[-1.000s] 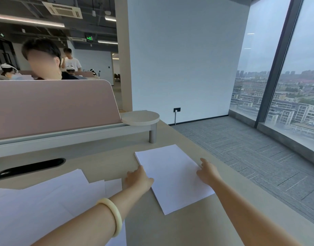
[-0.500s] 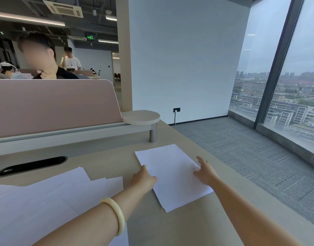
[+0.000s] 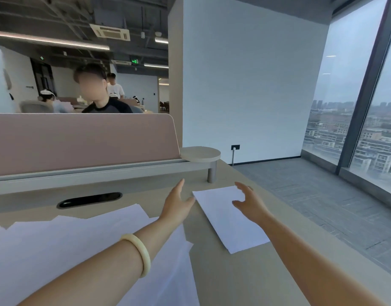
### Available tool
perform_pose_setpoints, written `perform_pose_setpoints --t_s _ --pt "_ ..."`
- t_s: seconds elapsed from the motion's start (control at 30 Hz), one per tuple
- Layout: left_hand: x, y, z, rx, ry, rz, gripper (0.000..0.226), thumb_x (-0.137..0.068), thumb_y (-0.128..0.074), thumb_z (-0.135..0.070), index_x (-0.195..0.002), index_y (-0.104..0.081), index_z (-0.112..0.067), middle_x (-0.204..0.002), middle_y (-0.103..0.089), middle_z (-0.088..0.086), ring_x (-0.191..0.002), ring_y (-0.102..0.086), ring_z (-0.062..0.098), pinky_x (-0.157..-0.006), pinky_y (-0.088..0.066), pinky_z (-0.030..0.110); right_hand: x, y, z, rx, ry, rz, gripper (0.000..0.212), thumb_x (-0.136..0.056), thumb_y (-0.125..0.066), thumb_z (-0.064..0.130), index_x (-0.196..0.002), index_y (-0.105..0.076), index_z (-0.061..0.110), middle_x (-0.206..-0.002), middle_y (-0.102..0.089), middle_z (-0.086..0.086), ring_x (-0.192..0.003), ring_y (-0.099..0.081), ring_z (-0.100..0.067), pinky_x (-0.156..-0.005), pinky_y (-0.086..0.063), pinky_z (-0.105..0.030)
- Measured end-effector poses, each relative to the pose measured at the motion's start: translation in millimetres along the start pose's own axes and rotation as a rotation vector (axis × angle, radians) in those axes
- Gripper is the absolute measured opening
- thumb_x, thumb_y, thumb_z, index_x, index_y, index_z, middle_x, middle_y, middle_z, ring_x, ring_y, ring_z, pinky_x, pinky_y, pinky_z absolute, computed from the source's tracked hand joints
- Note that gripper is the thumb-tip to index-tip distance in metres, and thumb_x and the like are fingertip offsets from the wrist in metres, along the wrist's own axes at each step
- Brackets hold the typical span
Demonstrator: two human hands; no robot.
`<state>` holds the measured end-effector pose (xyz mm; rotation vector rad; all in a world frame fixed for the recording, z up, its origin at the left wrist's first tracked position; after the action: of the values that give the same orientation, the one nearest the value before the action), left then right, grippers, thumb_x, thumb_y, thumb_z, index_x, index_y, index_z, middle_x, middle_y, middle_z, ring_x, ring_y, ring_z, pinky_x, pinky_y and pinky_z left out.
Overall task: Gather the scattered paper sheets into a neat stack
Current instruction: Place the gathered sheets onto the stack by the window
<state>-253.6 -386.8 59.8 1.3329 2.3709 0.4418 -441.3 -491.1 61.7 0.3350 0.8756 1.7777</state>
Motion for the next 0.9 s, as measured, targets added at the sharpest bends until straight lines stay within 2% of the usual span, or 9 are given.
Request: perform_pose_setpoints --t_s 0.1,0.27,0.37,0.4,0.53,0.63,0.7,0.8,0.9 --pt "19.1 42.3 0.2 -0.024 -0.039 -0.053 0.065 -0.093 -0.053 -0.024 -0.149 -0.021 -0.032 -0.154 -0.030 -0.001 -0.142 -0.029 0.015 -0.104 -0.035 0.029 18.9 -12.2 43.8 -0.026 0.080 0.026 0.059 -0.093 -0.052 0.014 -0.147 -0.030 0.022 -0.151 -0.032 0.001 -0.131 -0.041 -0.020 -0.089 -0.041 -0.025" --pt "62.2 137.9 28.1 -0.119 -0.046 -0.153 0.064 -0.092 -0.055 -0.026 -0.149 -0.023 -0.030 -0.153 -0.031 0.000 -0.140 -0.031 0.016 -0.103 -0.033 0.027 54.9 -57.8 111.5 -0.151 0.183 0.095 0.054 -0.091 -0.057 0.016 -0.142 -0.039 0.022 -0.145 -0.041 0.001 -0.129 -0.043 -0.018 -0.092 -0.039 -0.025" --pt "87.6 198.3 58.1 -0.124 0.031 -0.222 0.065 -0.091 -0.056 -0.026 -0.148 -0.024 -0.029 -0.151 -0.032 0.000 -0.121 -0.044 0.015 -0.088 -0.037 0.025 73.1 -95.3 135.3 -0.180 0.211 0.209 0.055 -0.091 -0.060 0.017 -0.142 -0.040 0.019 -0.143 -0.043 0.000 -0.129 -0.045 -0.020 -0.091 -0.036 -0.023" --pt "96.7 217.3 69.9 -0.122 0.067 -0.246 0.066 -0.091 -0.056 -0.025 -0.148 -0.025 -0.027 -0.151 -0.032 0.000 -0.120 -0.045 0.016 -0.088 -0.039 0.026 78.5 -108.0 139.5 -0.181 0.210 0.242 0.055 -0.090 -0.061 0.018 -0.142 -0.040 0.017 -0.143 -0.044 0.001 -0.129 -0.045 -0.019 -0.091 -0.036 -0.022" --pt "138.3 281.2 122.1 -0.207 0.239 -0.269 0.074 -0.087 -0.063 -0.031 -0.149 -0.024 -0.021 -0.156 -0.026 0.002 -0.142 -0.029 0.023 -0.111 -0.032 0.036 97.4 -152.5 144.6 -0.151 0.128 0.352 0.061 -0.088 -0.065 0.024 -0.142 -0.038 0.015 -0.146 -0.042 -0.004 -0.130 -0.044 -0.021 -0.103 -0.040 -0.031" --pt "176.1 313.4 155.5 -0.276 0.398 -0.248 0.091 -0.076 -0.067 -0.047 -0.150 -0.023 -0.018 -0.155 -0.028 0.004 -0.142 -0.029 0.025 -0.113 -0.032 0.039 111.1 -176.5 143.7 0.012 0.064 0.489 0.070 -0.089 -0.061 0.035 -0.147 -0.027 0.014 -0.151 -0.032 -0.007 -0.133 -0.041 -0.024 -0.102 -0.037 -0.029" --pt "197.6 326.3 170.8 -0.341 0.476 -0.194 0.100 -0.067 -0.064 -0.056 -0.150 -0.022 -0.017 -0.155 -0.027 0.005 -0.142 -0.028 0.026 -0.113 -0.031 0.040 116.1 -188.1 139.1 0.150 0.013 0.522 0.080 -0.088 -0.059 0.047 -0.149 -0.020 0.014 -0.153 -0.026 -0.011 -0.135 -0.038 -0.029 -0.107 -0.037 -0.034" --pt "218.4 335.1 191.1 -0.491 0.549 -0.138 0.083 -0.082 -0.061 -0.054 -0.148 -0.027 -0.017 -0.154 -0.028 0.006 -0.142 -0.027 0.026 -0.114 -0.026 0.034 121.5 -204.2 134.7 0.332 -0.052 0.516 0.089 -0.083 -0.052 0.062 -0.150 -0.015 0.017 -0.153 -0.022 -0.010 -0.139 -0.028 -0.034 -0.113 -0.029 -0.045" --pt "222.1 330.4 199.9 -0.535 0.521 -0.109 0.076 -0.084 -0.059 -0.054 -0.146 -0.032 -0.018 -0.153 -0.030 0.004 -0.142 -0.027 0.023 -0.114 -0.026 0.031 128.3 -221.4 135.2 0.465 -0.057 0.496 0.095 -0.077 -0.045 0.072 -0.151 -0.007 0.027 -0.157 -0.011 0.000 -0.144 -0.012 -0.033 -0.114 -0.018 -0.055"
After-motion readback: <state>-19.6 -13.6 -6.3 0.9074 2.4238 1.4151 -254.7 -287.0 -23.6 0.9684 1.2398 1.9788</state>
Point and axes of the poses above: each hand's wrist, its own x-axis away from the middle knuckle, its own y-axis out of the back of the hand, z = x × y, the point moved 2 cm from there along -x, towards the middle knuckle
